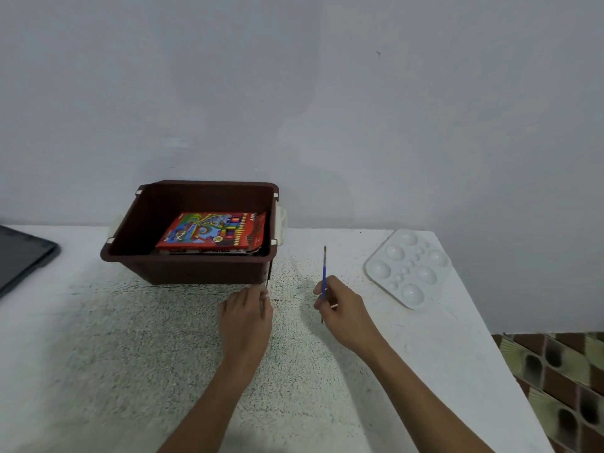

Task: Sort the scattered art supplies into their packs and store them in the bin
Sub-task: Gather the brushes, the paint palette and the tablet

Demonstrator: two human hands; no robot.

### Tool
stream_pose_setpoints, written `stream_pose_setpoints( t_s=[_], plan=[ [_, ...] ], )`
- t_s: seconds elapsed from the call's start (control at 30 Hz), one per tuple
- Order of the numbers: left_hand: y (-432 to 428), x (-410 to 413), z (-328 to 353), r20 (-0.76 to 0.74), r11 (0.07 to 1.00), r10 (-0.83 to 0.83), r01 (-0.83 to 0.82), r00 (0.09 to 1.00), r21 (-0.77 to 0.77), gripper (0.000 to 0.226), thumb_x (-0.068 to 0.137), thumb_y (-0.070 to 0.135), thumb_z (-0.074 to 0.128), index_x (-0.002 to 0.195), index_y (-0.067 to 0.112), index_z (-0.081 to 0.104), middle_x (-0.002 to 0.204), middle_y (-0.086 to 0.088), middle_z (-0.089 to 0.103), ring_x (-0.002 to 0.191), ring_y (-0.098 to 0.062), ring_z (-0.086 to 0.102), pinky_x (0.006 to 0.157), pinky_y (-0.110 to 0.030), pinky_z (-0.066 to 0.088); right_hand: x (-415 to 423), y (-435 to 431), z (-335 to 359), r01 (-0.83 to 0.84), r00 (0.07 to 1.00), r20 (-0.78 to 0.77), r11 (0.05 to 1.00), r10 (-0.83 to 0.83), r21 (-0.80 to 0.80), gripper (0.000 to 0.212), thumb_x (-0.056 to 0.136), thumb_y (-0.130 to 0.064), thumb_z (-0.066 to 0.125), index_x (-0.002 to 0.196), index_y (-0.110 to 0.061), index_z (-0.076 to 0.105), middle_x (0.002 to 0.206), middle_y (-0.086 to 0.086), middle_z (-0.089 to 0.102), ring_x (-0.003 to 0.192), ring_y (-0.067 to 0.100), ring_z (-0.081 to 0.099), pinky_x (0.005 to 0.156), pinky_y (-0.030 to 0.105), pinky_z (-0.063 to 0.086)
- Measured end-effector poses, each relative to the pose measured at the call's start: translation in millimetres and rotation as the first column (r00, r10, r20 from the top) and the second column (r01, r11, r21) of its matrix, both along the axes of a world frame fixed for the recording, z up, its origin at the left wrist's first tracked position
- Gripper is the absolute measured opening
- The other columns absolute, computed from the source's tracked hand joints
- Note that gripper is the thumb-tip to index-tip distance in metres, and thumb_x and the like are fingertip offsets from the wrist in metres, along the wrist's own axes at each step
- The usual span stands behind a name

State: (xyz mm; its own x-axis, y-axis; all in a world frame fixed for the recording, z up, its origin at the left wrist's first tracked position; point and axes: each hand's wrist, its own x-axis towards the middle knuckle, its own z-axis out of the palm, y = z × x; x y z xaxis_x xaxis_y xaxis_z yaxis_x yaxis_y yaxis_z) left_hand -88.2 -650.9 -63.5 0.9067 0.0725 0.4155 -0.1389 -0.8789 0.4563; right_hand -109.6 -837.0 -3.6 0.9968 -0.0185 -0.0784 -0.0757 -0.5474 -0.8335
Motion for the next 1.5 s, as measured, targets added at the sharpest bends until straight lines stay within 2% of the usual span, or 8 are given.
stream_pose_setpoints(
  t_s=[0.17, 0.37, 0.63, 0.83, 1.03, 1.17, 1.33, 1.5],
  plan=[
    [11.9, -27.9, 34.3, 0.175, 0.981, -0.134, 0.156, 0.975, -0.119, 0.024, 0.088, 0.026, 0.052, 0.105, 0.020, 0.068, 0.088, 0.010, 0.064, 0.086, -0.013, 0.061, 0.084, -0.032, 0.045, -1.0, 22.9, 5.8, -0.043, 0.999, 0.017, 0.999, 0.044, -0.007, 0.013, 0.094, -0.009, 0.048, 0.089, -0.019, 0.054, 0.085, 0.005, 0.065, 0.083, 0.026, 0.063, 0.072, 0.040, 0.051],
    [38.7, -36.2, 88.8, 0.270, 0.867, -0.204, 0.302, 0.941, -0.396, 0.009, 0.088, 0.007, 0.066, 0.091, 0.013, 0.070, 0.090, 0.008, 0.063, 0.086, -0.002, 0.062, 0.078, -0.011, 0.048, 2.7, 57.5, 3.5, -0.129, 0.961, 0.228, 0.982, 0.158, -0.138, 0.019, 0.099, -0.015, 0.049, 0.109, -0.018, 0.064, 0.098, -0.005, 0.062, 0.080, 0.007, 0.057, 0.071, 0.027, 0.050],
    [86.2, -18.4, 123.4, 0.154, 0.782, -0.251, 0.294, 0.956, -0.550, 0.027, 0.083, -0.005, 0.070, 0.085, 0.021, 0.068, 0.085, 0.004, 0.065, 0.081, -0.011, 0.063, 0.063, -0.013, 0.051, 3.9, 106.8, 10.8, -0.091, 0.921, 0.365, 0.987, 0.134, -0.132, 0.024, 0.098, -0.014, 0.051, 0.118, -0.021, 0.062, 0.104, -0.007, 0.062, 0.084, 0.006, 0.058, 0.068, 0.025, 0.052],
    [115.6, -11.0, 128.6, 0.097, 0.758, -0.307, 0.305, 0.947, -0.577, 0.027, 0.084, -0.002, 0.069, 0.082, 0.025, 0.068, 0.086, 0.007, 0.066, 0.079, -0.012, 0.065, 0.062, -0.013, 0.050, 3.4, 144.9, 2.9, -0.160, 0.949, 0.242, 0.970, 0.203, -0.184, 0.015, 0.098, -0.020, 0.051, 0.107, -0.019, 0.063, 0.086, -0.003, 0.066, 0.073, 0.012, 0.058, 0.068, 0.041, 0.052],
    [153.8, -14.0, 132.3, 0.069, 0.716, -0.346, 0.311, 0.936, -0.625, 0.029, 0.087, 0.012, 0.071, 0.106, 0.032, 0.064, 0.096, 0.011, 0.066, 0.090, -0.005, 0.065, 0.065, -0.011, 0.050, -3.2, 176.1, -0.5, -0.120, 0.965, 0.226, 0.990, 0.133, -0.071, 0.008, 0.097, -0.018, 0.057, 0.098, -0.016, 0.064, 0.083, -0.007, 0.068, 0.075, 0.009, 0.064, 0.068, 0.030, 0.055],
    [190.1, -11.0, 91.7, -0.071, 0.789, -0.263, 0.172, 0.962, -0.589, 0.018, 0.092, 0.019, 0.067, 0.106, 0.029, 0.064, 0.095, 0.014, 0.066, 0.090, 0.001, 0.061, 0.065, -0.011, 0.048, -5.6, 188.3, -10.5, -0.075, 0.977, 0.201, 0.997, 0.076, -0.013, 0.006, 0.096, -0.016, 0.059, 0.094, -0.021, 0.063, 0.087, -0.007, 0.071, 0.081, 0.006, 0.067, 0.071, 0.026, 0.057],
    [235.5, -20.0, 14.9, -0.326, 0.882, -0.320, 0.153, 0.889, -0.447, 0.018, 0.091, 0.017, 0.067, 0.102, 0.032, 0.067, 0.096, 0.021, 0.067, 0.089, 0.006, 0.063, 0.076, -0.023, 0.057, -6.7, 198.8, -30.7, -0.059, 0.991, 0.115, 0.996, 0.066, -0.066, 0.005, 0.097, -0.017, 0.059, 0.095, -0.018, 0.064, 0.086, -0.006, 0.072, 0.078, 0.006, 0.069, 0.073, 0.032, 0.059],
    [249.5, -18.4, -0.2, -0.355, 0.802, -0.370, 0.102, 0.859, -0.589, 0.019, 0.089, 0.010, 0.070, 0.099, 0.026, 0.070, 0.093, 0.012, 0.072, 0.087, 0.001, 0.066, 0.075, -0.013, 0.052, -2.8, 199.7, -31.5, -0.053, 0.992, 0.108, 0.992, 0.066, -0.114, 0.006, 0.098, -0.021, 0.058, 0.094, -0.018, 0.062, 0.080, -0.006, 0.071, 0.071, 0.008, 0.069, 0.067, 0.033, 0.058]
  ],
)
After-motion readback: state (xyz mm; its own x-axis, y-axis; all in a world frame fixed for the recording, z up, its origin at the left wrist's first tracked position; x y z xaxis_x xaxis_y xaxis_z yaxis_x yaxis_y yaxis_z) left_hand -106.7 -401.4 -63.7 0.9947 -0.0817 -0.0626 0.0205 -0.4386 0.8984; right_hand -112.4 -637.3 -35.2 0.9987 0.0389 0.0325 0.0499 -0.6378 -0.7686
